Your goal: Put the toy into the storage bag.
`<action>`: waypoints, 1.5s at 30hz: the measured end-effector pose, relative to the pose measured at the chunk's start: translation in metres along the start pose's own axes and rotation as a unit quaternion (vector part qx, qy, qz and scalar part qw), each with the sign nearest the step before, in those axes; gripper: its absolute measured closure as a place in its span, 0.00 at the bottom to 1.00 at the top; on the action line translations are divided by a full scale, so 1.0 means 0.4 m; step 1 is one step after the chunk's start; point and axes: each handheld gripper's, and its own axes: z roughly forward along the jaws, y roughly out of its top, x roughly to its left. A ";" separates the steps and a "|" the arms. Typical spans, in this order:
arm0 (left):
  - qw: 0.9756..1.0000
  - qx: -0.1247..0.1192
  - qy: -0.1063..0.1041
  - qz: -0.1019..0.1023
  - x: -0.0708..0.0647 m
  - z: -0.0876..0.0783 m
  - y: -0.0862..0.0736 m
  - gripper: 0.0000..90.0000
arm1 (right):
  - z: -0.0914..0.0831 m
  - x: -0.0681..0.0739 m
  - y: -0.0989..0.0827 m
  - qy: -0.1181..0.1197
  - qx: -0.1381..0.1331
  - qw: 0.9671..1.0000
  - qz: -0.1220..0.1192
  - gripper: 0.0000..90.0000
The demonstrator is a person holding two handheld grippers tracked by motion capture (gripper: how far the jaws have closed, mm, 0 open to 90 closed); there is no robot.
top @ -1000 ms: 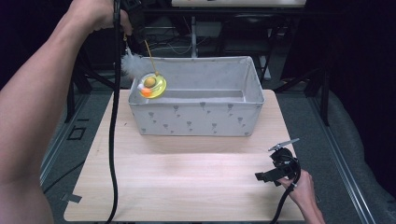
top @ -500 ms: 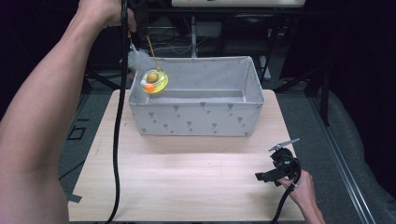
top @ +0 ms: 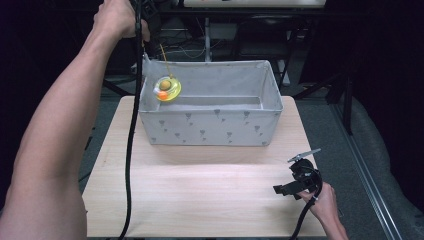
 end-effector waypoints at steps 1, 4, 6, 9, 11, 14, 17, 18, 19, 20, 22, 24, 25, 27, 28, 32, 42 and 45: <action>1.000 0.000 -0.002 -0.001 0.002 0.005 0.000 0.98 | 0.000 0.000 0.000 0.002 -0.001 1.000 0.002 0.03; 1.000 0.001 -0.004 -0.004 0.004 0.020 -0.003 0.98 | 0.001 0.000 0.000 0.002 -0.001 1.000 0.002 0.03; 1.000 0.000 -0.002 -0.004 0.005 0.029 -0.005 0.98 | 0.000 0.000 0.000 0.003 0.000 1.000 0.002 0.03; 1.000 0.001 -0.007 -0.005 0.007 0.041 -0.008 0.98 | 0.000 -0.001 -0.001 0.003 -0.001 1.000 0.002 0.03; 1.000 0.001 -0.008 -0.003 0.005 0.056 -0.010 0.98 | 0.000 0.000 -0.001 0.003 0.000 1.000 0.002 0.03; 1.000 0.002 -0.008 -0.003 0.003 0.066 -0.011 0.98 | -0.001 0.000 -0.001 0.003 -0.001 1.000 0.002 0.03; 1.000 0.007 -0.014 -0.003 0.002 0.082 -0.014 0.98 | 0.000 0.000 -0.002 0.002 -0.003 1.000 0.002 0.03; 1.000 0.006 -0.015 -0.003 0.002 0.089 -0.015 0.98 | 0.000 0.000 -0.002 0.001 -0.004 1.000 0.003 0.03; 1.000 0.006 -0.016 -0.004 0.003 0.094 -0.017 0.98 | -0.001 0.000 -0.002 0.002 -0.004 1.000 0.003 0.03; 1.000 0.009 -0.019 -0.004 0.003 0.101 -0.018 0.98 | -0.001 0.000 -0.002 0.001 -0.004 1.000 0.003 0.03; 1.000 0.008 -0.022 -0.005 0.004 0.112 -0.021 0.98 | -0.001 -0.001 -0.002 0.002 -0.003 1.000 0.002 0.03; 1.000 0.008 -0.021 -0.006 0.003 0.123 -0.024 0.98 | 0.000 0.000 -0.002 0.001 -0.005 1.000 0.005 0.03; 1.000 0.008 -0.024 -0.006 0.004 0.128 -0.024 0.98 | 0.000 0.000 -0.002 0.001 -0.004 1.000 0.005 0.03; 1.000 0.011 -0.025 -0.005 0.002 0.141 -0.025 0.98 | 0.000 -0.001 -0.002 0.002 -0.005 1.000 0.003 0.03; 1.000 0.009 -0.026 -0.005 0.001 0.147 -0.025 0.98 | 0.000 -0.001 -0.002 0.002 -0.004 1.000 0.003 0.03; 0.999 0.014 -0.030 -0.002 -0.004 0.170 -0.025 0.98 | 0.000 0.000 -0.002 0.002 -0.004 1.000 0.003 0.03; 0.999 0.018 -0.047 -0.009 -0.002 0.230 -0.043 0.98 | 0.001 -0.001 -0.003 0.002 -0.008 1.000 0.005 0.04; 0.998 0.021 -0.052 -0.011 0.000 0.249 -0.051 0.98 | 0.001 -0.001 -0.003 0.005 -0.007 1.000 0.004 0.04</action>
